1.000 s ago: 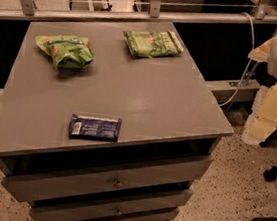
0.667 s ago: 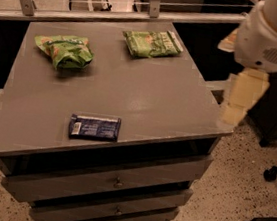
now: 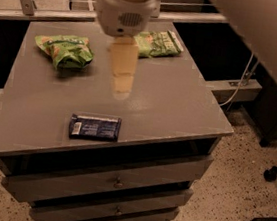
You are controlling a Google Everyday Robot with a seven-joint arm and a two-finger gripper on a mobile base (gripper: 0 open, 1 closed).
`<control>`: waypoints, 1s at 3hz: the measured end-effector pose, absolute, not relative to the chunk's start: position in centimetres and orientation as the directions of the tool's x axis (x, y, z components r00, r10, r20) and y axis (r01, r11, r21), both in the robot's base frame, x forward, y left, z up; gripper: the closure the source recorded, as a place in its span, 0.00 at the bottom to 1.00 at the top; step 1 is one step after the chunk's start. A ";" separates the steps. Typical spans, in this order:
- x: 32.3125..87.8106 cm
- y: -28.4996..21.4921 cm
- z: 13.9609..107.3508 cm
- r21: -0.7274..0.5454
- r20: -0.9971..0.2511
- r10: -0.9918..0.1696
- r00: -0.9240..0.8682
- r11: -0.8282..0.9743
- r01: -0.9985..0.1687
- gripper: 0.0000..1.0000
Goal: Move green rice chip bag near rxbar blueberry
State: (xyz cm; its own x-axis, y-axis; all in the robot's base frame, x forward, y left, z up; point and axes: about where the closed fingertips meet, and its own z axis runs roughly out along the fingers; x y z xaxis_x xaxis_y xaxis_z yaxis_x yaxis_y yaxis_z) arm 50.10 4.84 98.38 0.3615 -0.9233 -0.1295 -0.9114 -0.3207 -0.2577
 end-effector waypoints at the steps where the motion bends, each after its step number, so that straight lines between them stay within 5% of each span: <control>1: 49.8 9.7 98.7 -0.277 -0.136 -0.886 0.444 -0.396 -0.875 0.00; 3: 52.9 10.2 98.9 -0.305 -0.132 -0.893 0.430 -0.377 -0.875 0.00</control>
Offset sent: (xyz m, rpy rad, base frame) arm -0.0030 0.0481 0.0022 0.0115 -0.0135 0.0891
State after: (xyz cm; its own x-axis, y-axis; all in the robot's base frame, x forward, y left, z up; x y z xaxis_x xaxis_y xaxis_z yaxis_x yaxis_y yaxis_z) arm 52.92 10.25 98.87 0.4304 -0.8930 -0.1319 -0.8747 -0.3765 -0.3052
